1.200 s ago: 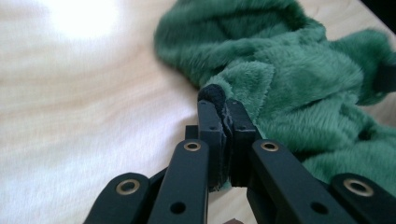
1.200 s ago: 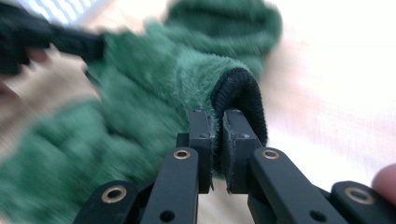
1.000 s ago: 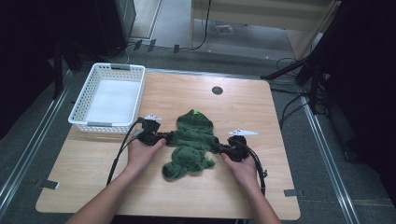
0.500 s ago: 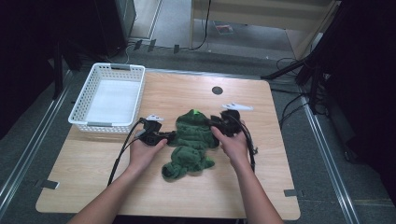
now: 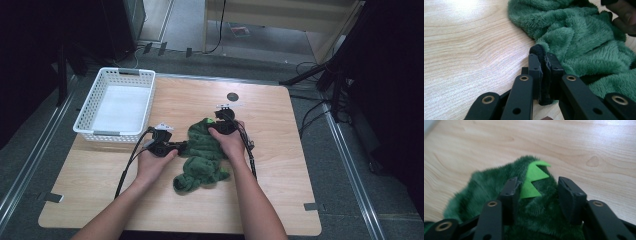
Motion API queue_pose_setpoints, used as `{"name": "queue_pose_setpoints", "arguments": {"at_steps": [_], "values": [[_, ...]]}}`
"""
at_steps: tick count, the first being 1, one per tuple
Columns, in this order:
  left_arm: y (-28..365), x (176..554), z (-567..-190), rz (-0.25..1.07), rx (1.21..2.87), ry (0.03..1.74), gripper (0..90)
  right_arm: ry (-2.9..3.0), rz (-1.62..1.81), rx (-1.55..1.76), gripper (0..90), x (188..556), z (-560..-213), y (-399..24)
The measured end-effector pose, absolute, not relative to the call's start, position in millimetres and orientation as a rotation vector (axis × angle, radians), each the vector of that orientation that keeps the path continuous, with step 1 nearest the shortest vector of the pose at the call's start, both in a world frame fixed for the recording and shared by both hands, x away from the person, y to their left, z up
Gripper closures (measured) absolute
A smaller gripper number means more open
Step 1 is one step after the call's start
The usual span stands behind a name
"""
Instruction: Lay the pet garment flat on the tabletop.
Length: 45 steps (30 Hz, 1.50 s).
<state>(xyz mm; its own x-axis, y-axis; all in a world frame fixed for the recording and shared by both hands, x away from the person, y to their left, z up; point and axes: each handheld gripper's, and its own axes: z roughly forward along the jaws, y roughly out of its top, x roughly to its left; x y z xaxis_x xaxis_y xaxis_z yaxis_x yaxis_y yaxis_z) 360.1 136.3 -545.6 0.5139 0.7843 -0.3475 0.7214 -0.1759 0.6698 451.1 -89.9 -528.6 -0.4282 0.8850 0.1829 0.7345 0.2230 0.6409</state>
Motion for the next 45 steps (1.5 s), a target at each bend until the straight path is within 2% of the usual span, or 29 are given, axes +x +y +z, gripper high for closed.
{"name": "queue_pose_setpoints", "arguments": {"at_steps": [1, 2, 3, 4, 5, 13, 16, 17, 18, 21, 23, 24, 25, 31, 34, 35, 36, 37, 38, 39, 41, 45], "values": [[136, 360, -546, 0.096, 1.926, 1.236, 84.7, 2.279, 0.976, 1.505, 57.6, 449, -530, -88], [136, 360, -546, 0.096, 1.924, 1.237, 84.7, 2.313, 0.965, 1.474, 72.2, 447, -530, -87], [136, 360, -546, 0.096, 1.924, 1.237, 84.7, 2.332, 0.980, 1.469, 79.8, 448, -529, -87], [136, 360, -546, 0.099, 1.923, 1.237, 84.7, 2.332, 0.980, 1.469, 79.8, 448, -529, -87], [136, 360, -545, 0.100, 1.927, 1.237, 85.2, 2.354, 0.991, 1.429, 88.5, 449, -527, -88], [139, 361, -543, 0.094, 1.946, 1.231, 87.1, 2.075, 1.112, 1.262, 89.7, 452, -508, -95], [139, 364, -542, 0.109, 1.944, 1.248, 86.5, 2.118, 1.129, 1.285, 88.1, 459, -516, -95], [139, 366, -541, 0.122, 1.930, 1.257, 84.9, 2.192, 1.161, 1.312, 82.5, 463, -522, -94], [140, 369, -540, 0.131, 1.907, 1.264, 78.9, 2.249, 1.194, 1.328, 65.3, 464, -528, -95], [143, 375, -534, 0.147, 1.848, 1.292, 62.7, 2.174, 1.317, 1.375, 56.1, 455, -519, -106], [144, 375, -532, 0.148, 1.834, 1.304, 54.8, 2.098, 1.415, 1.408, 55.0, 443, -508, -120], [145, 373, -531, 0.140, 1.837, 1.296, 54.8, 2.098, 1.415, 1.408, 55.0, 443, -508, -120], [145, 372, -531, 0.132, 1.831, 1.293, 52.7, 2.076, 1.424, 1.420, 54.1, 425, -499, -136], [148, 360, -534, 0.069, 1.775, 1.302, 51.7, 2.160, 1.390, 1.425, 54.1, 388, -506, -168], [142, 360, -539, 0.070, 1.787, 1.317, 53.6, 2.241, 1.379, 1.381, 54.6, 379, -518, -170], [138, 361, -541, 0.074, 1.803, 1.321, 62.5, 2.286, 1.314, 1.376, 57.4, 379, -527, -163], [136, 363, -542, 0.074, 1.814, 1.324, 62.5, 2.286, 1.314, 1.376, 57.4, 379, -527, -163], [134, 364, -542, 0.080, 1.826, 1.326, 68.3, 2.294, 1.294, 1.384, 63.8, 381, -530, -160], [134, 367, -543, 0.065, 1.825, 1.333, 79.2, 2.278, 1.264, 1.416, 72.8, 383, -533, -159], [134, 369, -542, 0.024, 1.824, 1.333, 81.9, 2.277, 1.257, 1.468, 79.5, 385, -535, -159], [140, 373, -537, -0.012, 1.814, 1.318, 85.2, 2.239, 1.372, 1.539, 84.1, 382, -531, -167], [147, 377, -534, -0.018, 1.829, 1.316, 86.7, 2.244, 1.482, 1.532, 84.9, 371, -521, -179]]}}
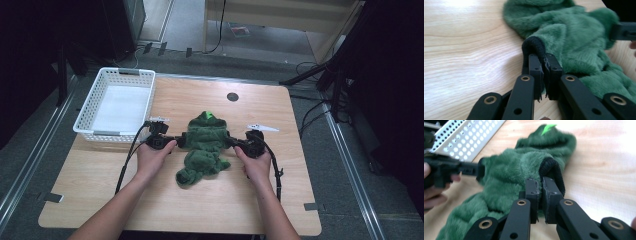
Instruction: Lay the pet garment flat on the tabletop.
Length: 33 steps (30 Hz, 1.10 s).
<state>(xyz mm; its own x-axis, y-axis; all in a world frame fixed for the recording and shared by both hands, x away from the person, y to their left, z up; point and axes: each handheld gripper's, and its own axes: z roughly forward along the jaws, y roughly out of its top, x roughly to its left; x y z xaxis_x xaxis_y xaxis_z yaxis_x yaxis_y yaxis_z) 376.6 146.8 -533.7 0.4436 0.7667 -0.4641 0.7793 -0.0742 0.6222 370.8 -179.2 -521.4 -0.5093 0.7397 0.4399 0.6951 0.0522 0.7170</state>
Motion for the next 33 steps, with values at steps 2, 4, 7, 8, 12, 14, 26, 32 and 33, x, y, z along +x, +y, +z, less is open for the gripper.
{"name": "queue_pose_setpoints", "arguments": {"at_steps": [2, 4, 7, 8, 12, 14, 26, 32, 33], "values": [[147, 378, -536, -0.021, 1.858, 1.316, 87.0, 2.260, 1.451, 1.537, 85.1, 369, -522, -180], [143, 377, -539, 0.016, 1.909, 1.310, 87.4, 2.302, 1.324, 1.525, 85.3, 365, -530, -180], [135, 372, -538, 0.104, 1.972, 1.286, 87.8, 2.305, 1.241, 1.502, 85.8, 361, -539, -179], [131, 370, -537, 0.149, 1.993, 1.285, 87.8, 2.295, 1.219, 1.487, 86.0, 359, -540, -177], [130, 370, -538, 0.173, 1.979, 1.274, 85.6, 2.303, 1.153, 1.428, 83.7, 357, -540, -170], [130, 368, -537, 0.193, 1.977, 1.258, 82.4, 2.304, 1.164, 1.432, 80.7, 357, -539, -170], [143, 317, -510, 0.290, 1.874, 1.139, 47.3, 2.178, 1.377, 1.337, 59.1, 325, -498, -172], [152, 292, -514, 0.251, 1.860, 1.118, 48.4, 2.303, 1.407, 1.218, 54.0, 305, -490, -143], [154, 288, -516, 0.245, 1.864, 1.119, 48.4, 2.303, 1.407, 1.218, 54.0, 305, -490, -143]]}}
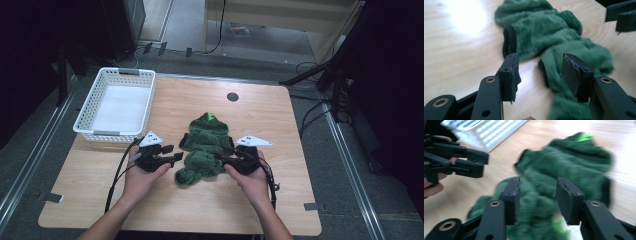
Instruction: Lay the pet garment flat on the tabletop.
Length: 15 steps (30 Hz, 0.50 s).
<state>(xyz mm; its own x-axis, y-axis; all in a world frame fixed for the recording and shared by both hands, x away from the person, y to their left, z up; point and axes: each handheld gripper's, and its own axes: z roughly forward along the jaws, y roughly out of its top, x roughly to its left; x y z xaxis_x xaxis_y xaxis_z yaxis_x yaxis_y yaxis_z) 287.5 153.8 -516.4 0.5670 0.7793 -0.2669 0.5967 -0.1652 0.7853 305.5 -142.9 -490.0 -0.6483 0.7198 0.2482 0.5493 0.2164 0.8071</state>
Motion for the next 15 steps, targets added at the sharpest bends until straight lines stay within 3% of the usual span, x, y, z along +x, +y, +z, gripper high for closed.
{"name": "queue_pose_setpoints", "arguments": {"at_steps": [5, 7, 8, 9, 10, 13, 15], "values": [[151, 268, -529, 0.221, 1.931, 1.091, 49.5, 2.379, 1.409, 1.141, 49.2, 297, -493, -115], [146, 258, -537, 0.231, 1.978, 1.068, 49.7, 2.412, 1.314, 1.063, 59.0, 294, -501, -94], [146, 258, -537, 0.231, 1.978, 1.068, 51.1, 2.412, 1.314, 1.063, 59.0, 294, -501, -94], [145, 257, -541, 0.240, 2.000, 1.061, 54.8, 2.400, 1.202, 1.036, 80.5, 292, -507, -87], [144, 256, -544, 0.242, 2.007, 1.066, 54.8, 2.400, 1.202, 1.036, 80.5, 292, -507, -87], [143, 255, -551, 0.231, 2.024, 1.048, 77.1, 2.360, 1.234, 1.100, 89.9, 291, -509, -99], [142, 255, -550, 0.222, 2.022, 1.042, 83.5, 2.329, 1.257, 1.109, 90.0, 288, -505, -108]]}}
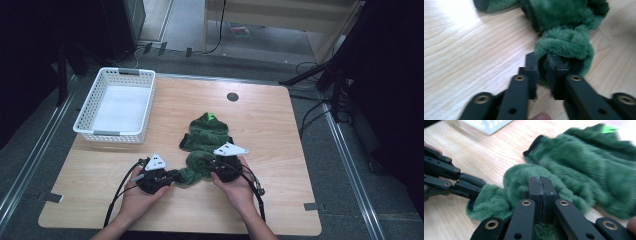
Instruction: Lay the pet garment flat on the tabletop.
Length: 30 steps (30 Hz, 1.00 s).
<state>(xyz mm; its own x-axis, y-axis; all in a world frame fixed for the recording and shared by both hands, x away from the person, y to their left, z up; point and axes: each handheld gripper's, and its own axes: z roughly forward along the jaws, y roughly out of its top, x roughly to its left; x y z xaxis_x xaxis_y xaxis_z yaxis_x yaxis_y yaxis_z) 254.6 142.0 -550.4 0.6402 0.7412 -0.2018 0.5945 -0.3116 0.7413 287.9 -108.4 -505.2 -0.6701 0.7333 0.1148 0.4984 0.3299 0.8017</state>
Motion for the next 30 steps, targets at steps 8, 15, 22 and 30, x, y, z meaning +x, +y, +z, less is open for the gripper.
{"name": "queue_pose_setpoints", "arguments": {"at_steps": [8, 15, 22, 30], "values": [[146, 256, -553, 0.186, 2.000, 1.037, 85.4, 2.234, 1.293, 1.244, 88.5, 270, -505, -152], [146, 256, -553, 0.181, 1.994, 1.039, 83.7, 2.132, 1.287, 1.527, 70.9, 266, -518, -207], [152, 258, -548, 0.176, 1.927, 1.050, 65.6, 1.911, 1.395, 1.460, 58.3, 257, -489, -230], [144, 257, -547, 0.166, 1.937, 1.033, 57.7, 2.118, 1.380, 1.432, 49.5, 266, -507, -214]]}}
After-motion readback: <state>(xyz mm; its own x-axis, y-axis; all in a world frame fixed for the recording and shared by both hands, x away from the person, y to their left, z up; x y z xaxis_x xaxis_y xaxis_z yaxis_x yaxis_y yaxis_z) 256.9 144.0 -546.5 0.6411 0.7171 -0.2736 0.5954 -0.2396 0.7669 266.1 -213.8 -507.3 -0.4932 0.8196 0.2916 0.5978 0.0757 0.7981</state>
